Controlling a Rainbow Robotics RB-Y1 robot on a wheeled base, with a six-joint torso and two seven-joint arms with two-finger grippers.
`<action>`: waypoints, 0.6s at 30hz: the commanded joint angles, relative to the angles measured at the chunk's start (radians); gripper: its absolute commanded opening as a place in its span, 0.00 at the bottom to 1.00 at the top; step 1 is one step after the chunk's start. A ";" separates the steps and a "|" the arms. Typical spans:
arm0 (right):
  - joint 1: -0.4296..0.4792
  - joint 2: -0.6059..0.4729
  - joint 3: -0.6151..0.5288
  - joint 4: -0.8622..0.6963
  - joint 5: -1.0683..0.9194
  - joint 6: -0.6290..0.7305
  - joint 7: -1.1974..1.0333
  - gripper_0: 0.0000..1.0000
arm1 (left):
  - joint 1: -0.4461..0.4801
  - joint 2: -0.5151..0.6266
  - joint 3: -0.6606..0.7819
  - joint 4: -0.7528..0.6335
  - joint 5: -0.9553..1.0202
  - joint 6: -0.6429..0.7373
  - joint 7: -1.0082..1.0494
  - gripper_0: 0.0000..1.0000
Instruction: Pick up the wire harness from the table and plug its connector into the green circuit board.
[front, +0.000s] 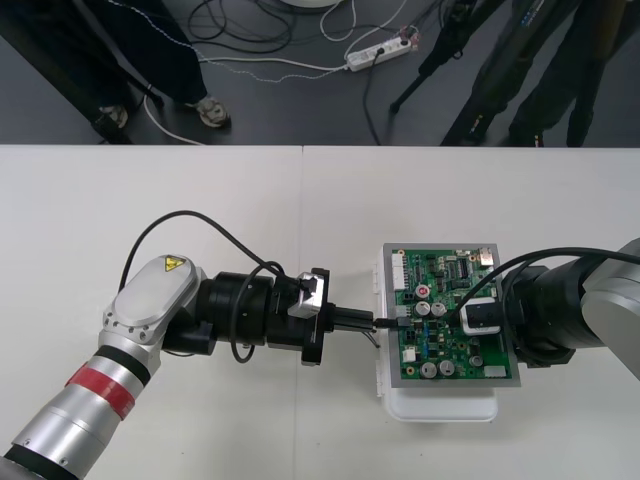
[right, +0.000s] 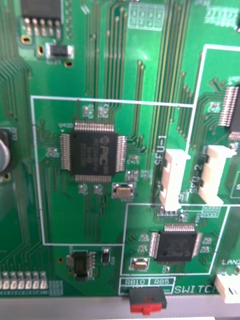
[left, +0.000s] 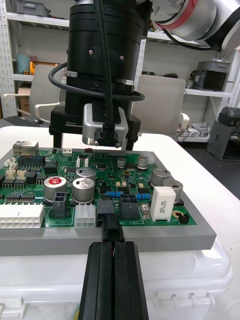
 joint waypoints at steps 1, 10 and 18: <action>-0.026 0.017 0.013 -0.015 -0.018 -0.005 -0.029 1.00 | 0.015 -0.033 0.019 -0.019 -0.020 0.003 -0.071 0.00; -0.026 0.017 0.013 -0.015 -0.021 -0.005 -0.029 1.00 | 0.015 -0.041 0.019 -0.019 -0.021 0.020 -0.069 0.00; -0.026 0.017 0.013 -0.015 -0.024 -0.005 -0.029 1.00 | 0.013 -0.047 0.019 -0.019 -0.015 0.035 -0.071 0.00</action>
